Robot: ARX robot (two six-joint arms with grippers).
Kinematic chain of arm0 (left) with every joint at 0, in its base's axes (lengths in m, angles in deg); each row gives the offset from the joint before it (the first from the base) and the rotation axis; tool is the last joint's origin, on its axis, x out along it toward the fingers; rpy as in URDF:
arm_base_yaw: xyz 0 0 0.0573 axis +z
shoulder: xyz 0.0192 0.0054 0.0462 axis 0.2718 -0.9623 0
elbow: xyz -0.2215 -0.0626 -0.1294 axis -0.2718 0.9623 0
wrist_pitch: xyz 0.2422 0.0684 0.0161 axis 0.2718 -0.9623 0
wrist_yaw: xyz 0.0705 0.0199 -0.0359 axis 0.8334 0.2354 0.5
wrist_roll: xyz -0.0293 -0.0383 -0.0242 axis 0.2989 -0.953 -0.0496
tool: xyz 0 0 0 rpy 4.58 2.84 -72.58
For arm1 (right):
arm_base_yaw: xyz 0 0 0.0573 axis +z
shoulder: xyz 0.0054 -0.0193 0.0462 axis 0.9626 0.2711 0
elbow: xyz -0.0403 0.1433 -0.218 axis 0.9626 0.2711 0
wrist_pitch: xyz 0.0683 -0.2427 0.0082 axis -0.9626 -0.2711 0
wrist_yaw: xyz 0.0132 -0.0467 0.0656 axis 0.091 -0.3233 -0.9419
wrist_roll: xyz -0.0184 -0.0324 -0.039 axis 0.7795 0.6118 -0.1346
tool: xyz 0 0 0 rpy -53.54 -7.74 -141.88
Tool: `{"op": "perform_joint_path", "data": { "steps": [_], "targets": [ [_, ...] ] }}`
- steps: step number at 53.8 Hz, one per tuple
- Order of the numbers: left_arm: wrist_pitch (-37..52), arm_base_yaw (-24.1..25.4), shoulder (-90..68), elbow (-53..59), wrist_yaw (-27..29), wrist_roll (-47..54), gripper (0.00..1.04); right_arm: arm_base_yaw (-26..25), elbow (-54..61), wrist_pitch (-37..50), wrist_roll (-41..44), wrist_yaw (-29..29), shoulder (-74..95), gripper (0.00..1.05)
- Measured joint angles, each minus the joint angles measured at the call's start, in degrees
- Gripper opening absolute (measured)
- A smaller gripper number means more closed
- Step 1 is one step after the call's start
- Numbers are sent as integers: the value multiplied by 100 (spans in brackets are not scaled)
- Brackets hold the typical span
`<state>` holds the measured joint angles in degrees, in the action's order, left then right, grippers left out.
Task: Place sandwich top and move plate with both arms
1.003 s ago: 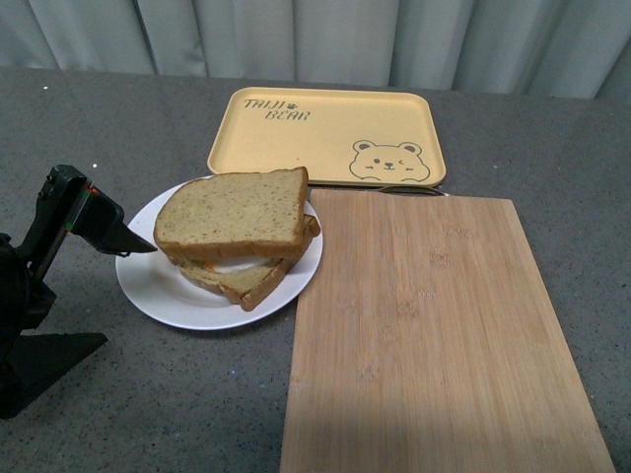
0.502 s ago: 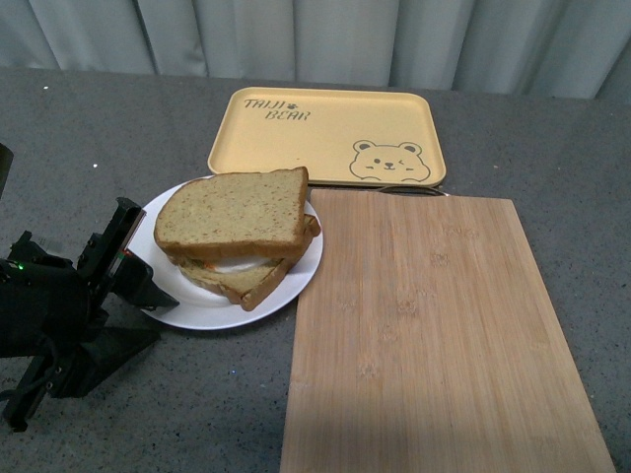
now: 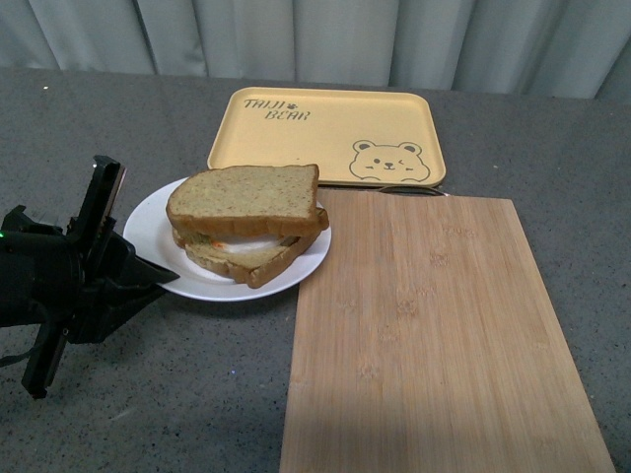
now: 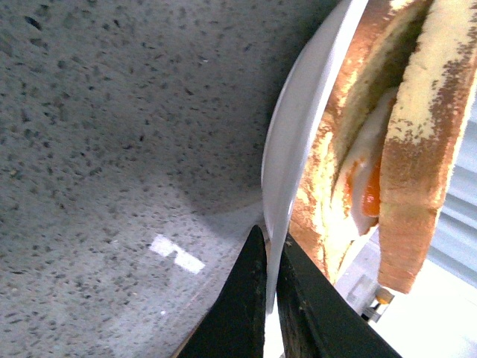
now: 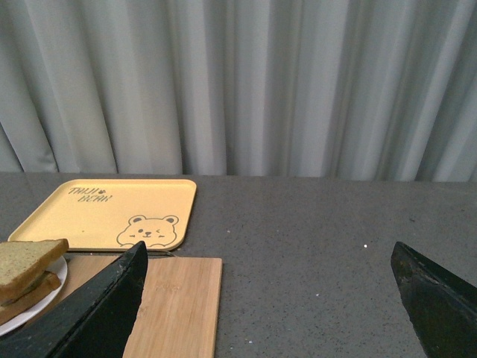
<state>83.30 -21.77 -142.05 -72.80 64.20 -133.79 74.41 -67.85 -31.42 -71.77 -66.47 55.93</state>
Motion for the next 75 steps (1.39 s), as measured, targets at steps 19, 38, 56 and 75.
{"op": "perform_joint_path", "data": {
  "steps": [19, 38, 56, 75],
  "targets": [
    [1163, -181, 710, 385, -289, -1010, 4, 0, 0, 0, 0, -2, 0, 95],
    [31, -535, -308, -1950, 68, -962, 4, -2, 0, 0, 0, 0, 0, 95],
    [-905, -684, -1711, -3950, -20, -704, 4, 0, 0, 0, 0, 0, 0, 95],
    [-1325, -778, -2389, -4896, 26, -634, 4, 0, 0, 0, 0, 0, 0, 95]
  ]
}}
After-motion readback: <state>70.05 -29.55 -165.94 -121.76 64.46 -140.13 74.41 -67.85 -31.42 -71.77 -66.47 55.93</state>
